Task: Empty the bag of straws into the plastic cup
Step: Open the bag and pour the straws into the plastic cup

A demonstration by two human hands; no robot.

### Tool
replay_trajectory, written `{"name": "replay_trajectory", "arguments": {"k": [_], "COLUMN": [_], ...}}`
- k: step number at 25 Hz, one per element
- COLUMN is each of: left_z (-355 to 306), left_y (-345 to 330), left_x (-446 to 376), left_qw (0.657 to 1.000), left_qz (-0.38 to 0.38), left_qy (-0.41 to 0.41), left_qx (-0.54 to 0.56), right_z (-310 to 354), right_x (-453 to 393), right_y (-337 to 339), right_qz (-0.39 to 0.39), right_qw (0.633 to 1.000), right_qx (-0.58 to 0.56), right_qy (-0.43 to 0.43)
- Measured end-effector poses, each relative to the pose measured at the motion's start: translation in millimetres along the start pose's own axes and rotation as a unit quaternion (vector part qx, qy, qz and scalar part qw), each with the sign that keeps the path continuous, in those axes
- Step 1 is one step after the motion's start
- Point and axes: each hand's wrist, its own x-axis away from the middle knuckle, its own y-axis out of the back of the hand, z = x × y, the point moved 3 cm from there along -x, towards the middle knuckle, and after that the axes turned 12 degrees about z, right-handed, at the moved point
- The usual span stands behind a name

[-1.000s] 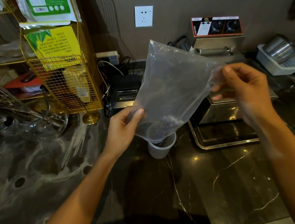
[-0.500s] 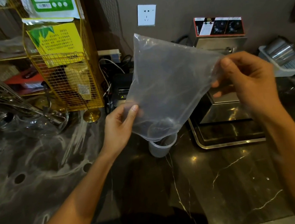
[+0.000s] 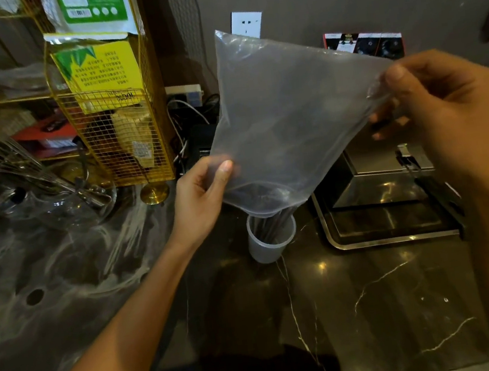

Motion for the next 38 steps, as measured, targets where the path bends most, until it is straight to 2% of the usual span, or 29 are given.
{"name": "replay_trajectory", "arguments": {"k": [4, 11, 23, 28, 33, 38], "left_z": [-2.4, -9.0, -29.3, -28.1, -30.1, -43.6], "left_y": [-4.4, 1.8, 7.7, 7.6, 11.3, 17.6], "left_x": [0.2, 3.5, -0.7, -0.3, 1.3, -1.0], "left_qw": [1.000, 1.000, 0.999, 0.999, 0.999, 0.998], "left_qz": [0.002, -0.003, -0.032, -0.027, -0.037, -0.063], "left_qy": [0.005, -0.015, -0.020, -0.017, -0.010, -0.014], "left_qx": [0.007, -0.003, -0.020, -0.017, -0.018, -0.006], "right_z": [5.6, -2.3, 26.4, 20.6, 4.5, 8.6], "right_x": [0.0, 8.5, 8.0, 4.7, 2.6, -0.1], "right_y": [5.9, 7.7, 11.1, 10.5, 9.0, 10.2], "right_qz": [0.006, -0.002, -0.011, -0.021, -0.038, -0.040], "right_qw": [0.999, 0.999, 0.997, 0.998, 0.999, 0.996], "right_qx": [0.038, 0.022, 0.077, 0.039, -0.026, -0.074], "right_qy": [0.010, -0.032, 0.028, 0.036, 0.005, 0.029]}}
